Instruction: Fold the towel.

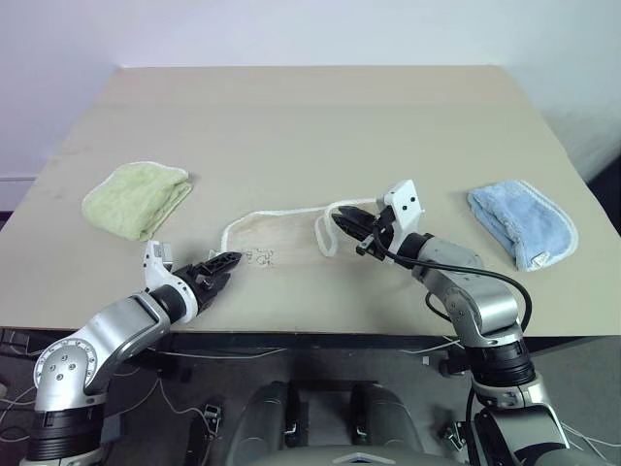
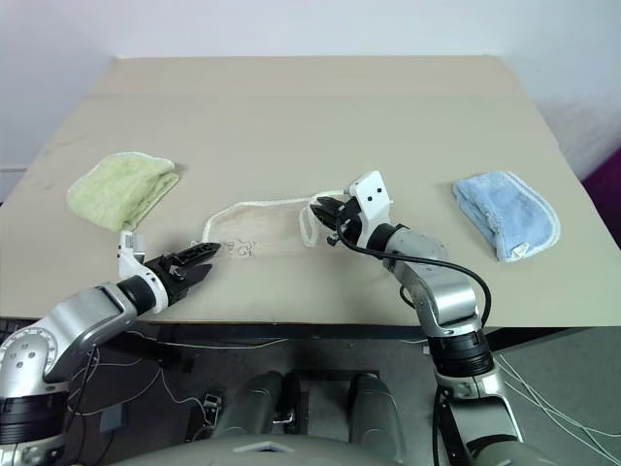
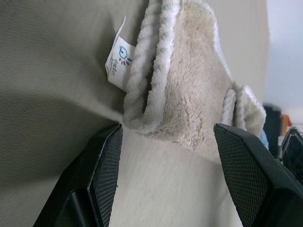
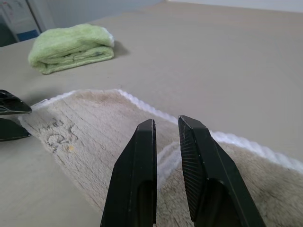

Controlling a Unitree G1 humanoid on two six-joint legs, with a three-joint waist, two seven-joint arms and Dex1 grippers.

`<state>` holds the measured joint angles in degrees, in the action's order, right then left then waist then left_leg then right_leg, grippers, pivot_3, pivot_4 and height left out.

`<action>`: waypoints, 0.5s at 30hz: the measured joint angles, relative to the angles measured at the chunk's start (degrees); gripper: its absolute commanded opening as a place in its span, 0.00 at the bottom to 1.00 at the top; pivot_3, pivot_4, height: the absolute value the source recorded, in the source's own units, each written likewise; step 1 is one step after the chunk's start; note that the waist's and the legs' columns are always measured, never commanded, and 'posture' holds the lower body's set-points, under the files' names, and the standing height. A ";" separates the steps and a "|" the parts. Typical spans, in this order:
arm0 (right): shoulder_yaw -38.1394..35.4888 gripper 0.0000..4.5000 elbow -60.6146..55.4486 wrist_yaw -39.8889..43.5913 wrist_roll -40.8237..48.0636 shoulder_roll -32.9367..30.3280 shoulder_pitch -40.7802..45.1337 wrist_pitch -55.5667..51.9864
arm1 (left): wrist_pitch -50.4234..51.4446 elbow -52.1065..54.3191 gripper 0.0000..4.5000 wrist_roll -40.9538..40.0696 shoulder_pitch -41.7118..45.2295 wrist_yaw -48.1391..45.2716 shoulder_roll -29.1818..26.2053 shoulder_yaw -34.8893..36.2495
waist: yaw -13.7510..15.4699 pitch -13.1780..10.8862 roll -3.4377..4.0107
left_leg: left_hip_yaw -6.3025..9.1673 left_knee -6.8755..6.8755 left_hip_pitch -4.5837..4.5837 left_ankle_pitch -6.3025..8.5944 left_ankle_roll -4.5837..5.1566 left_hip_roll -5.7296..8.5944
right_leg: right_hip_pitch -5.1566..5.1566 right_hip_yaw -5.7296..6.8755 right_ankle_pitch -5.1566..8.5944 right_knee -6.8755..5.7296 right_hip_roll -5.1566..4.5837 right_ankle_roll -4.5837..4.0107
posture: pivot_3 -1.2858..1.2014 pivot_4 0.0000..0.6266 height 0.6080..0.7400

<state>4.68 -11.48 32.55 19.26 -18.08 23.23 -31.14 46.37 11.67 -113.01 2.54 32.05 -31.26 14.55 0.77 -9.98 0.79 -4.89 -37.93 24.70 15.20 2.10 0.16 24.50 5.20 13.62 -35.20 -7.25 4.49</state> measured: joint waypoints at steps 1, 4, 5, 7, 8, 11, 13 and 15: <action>0.00 0.17 0.00 0.00 0.00 0.02 0.00 0.17 | -0.08 -0.43 0.50 0.05 0.11 -0.05 0.00 -0.02 | -0.02 0.00 0.00 | 0.00 0.00 0.00 0.00 0.00 0.00 | 0.00 0.00 0.00 0.00 0.00 0.00 | 0.52 0.24 0.71; -0.02 0.17 0.07 0.00 -0.01 -0.03 0.05 0.37 | -0.31 -1.76 0.27 1.14 0.15 -0.59 0.02 -0.05 | -0.08 0.00 0.00 | -0.01 0.00 0.00 -0.01 -0.01 0.00 | 0.01 0.00 0.00 0.01 0.01 0.00 | 0.52 0.24 0.71; -0.02 0.17 0.11 0.00 -0.02 -0.05 0.08 0.39 | -0.34 -2.24 0.19 1.44 0.15 -0.79 0.01 -0.04 | -0.08 -0.01 0.00 | 0.00 0.00 0.00 -0.01 -0.02 0.00 | 0.02 0.00 0.00 0.02 0.02 0.01 | 0.52 0.24 0.71; -0.03 0.17 0.14 0.00 -0.02 -0.11 0.08 0.40 | -0.36 -3.17 0.03 2.31 0.15 -1.45 0.01 -0.03 | -0.11 -0.01 -0.01 | -0.01 0.00 0.01 -0.02 -0.03 0.00 | 0.02 -0.01 0.00 0.02 0.03 0.01 | 0.52 0.24 0.71; -0.03 0.17 0.14 0.01 -0.02 -0.14 0.08 0.40 | -0.39 -3.47 0.02 2.56 0.16 -1.79 0.02 -0.01 | -0.13 -0.01 -0.02 | -0.01 0.00 0.01 -0.02 -0.03 0.00 | 0.02 0.00 0.00 0.03 0.03 0.01 | 0.52 0.24 0.71; -0.02 0.17 0.15 0.02 -0.02 -0.27 0.10 0.40 | -0.50 -3.66 0.02 2.92 0.19 -2.23 0.04 0.18 | -0.20 -0.03 -0.02 | 0.00 0.00 0.01 -0.02 -0.03 -0.01 | 0.03 -0.01 0.01 0.03 0.03 0.01 | 0.52 0.24 0.71; -0.02 0.17 0.15 0.02 -0.02 -0.32 0.10 0.40 | -0.66 -3.58 0.02 2.90 0.07 -2.26 0.09 0.35 | -0.25 -0.03 -0.02 | 0.00 0.00 0.01 -0.02 -0.03 -0.02 | 0.05 -0.01 0.01 0.03 0.04 0.01 | 0.52 0.24 0.71; -0.02 0.17 0.15 0.05 0.00 -0.38 0.09 0.40 | -0.76 -3.21 0.02 2.57 -0.25 -2.68 -0.04 1.08 | -0.32 -0.08 -0.07 | 0.00 0.00 0.03 -0.02 -0.03 -0.02 | 0.07 -0.01 0.01 0.03 0.04 0.00 | 0.52 0.24 0.71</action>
<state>4.66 -11.33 32.60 19.26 -18.46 23.33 -30.74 45.62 8.46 -110.44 2.29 29.38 -31.30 15.63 0.45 -10.06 0.72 -4.89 -37.93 24.73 15.18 2.07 0.14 24.56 5.19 13.63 -35.17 -7.21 4.49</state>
